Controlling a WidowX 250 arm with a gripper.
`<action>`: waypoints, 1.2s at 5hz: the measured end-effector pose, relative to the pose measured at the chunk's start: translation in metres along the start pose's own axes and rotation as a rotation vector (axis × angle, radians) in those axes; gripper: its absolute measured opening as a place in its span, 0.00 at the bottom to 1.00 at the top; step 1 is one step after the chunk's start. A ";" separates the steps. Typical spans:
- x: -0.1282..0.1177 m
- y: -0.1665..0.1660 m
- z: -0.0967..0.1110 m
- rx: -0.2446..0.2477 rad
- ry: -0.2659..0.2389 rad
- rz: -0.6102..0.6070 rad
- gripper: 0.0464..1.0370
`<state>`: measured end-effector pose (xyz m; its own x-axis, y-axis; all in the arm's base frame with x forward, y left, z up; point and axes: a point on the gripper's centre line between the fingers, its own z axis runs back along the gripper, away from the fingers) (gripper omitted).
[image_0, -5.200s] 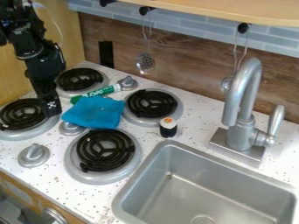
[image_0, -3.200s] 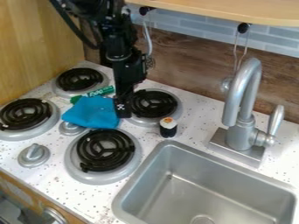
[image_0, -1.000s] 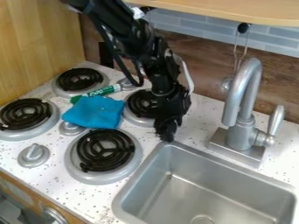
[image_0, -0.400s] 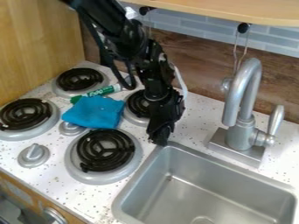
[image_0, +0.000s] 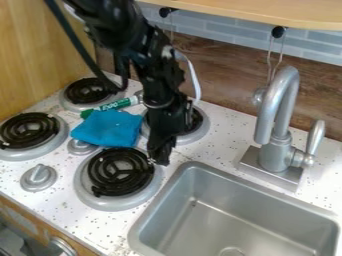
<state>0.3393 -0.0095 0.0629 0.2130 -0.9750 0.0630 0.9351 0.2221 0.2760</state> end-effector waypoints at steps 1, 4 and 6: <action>-0.031 -0.009 0.015 0.024 0.022 0.108 0.57; -0.122 -0.005 0.033 0.085 0.060 0.447 0.57; -0.138 0.009 0.026 0.091 0.101 0.539 0.57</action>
<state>0.3108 0.1270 0.0820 0.6846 -0.7177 0.1272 0.6593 0.6841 0.3120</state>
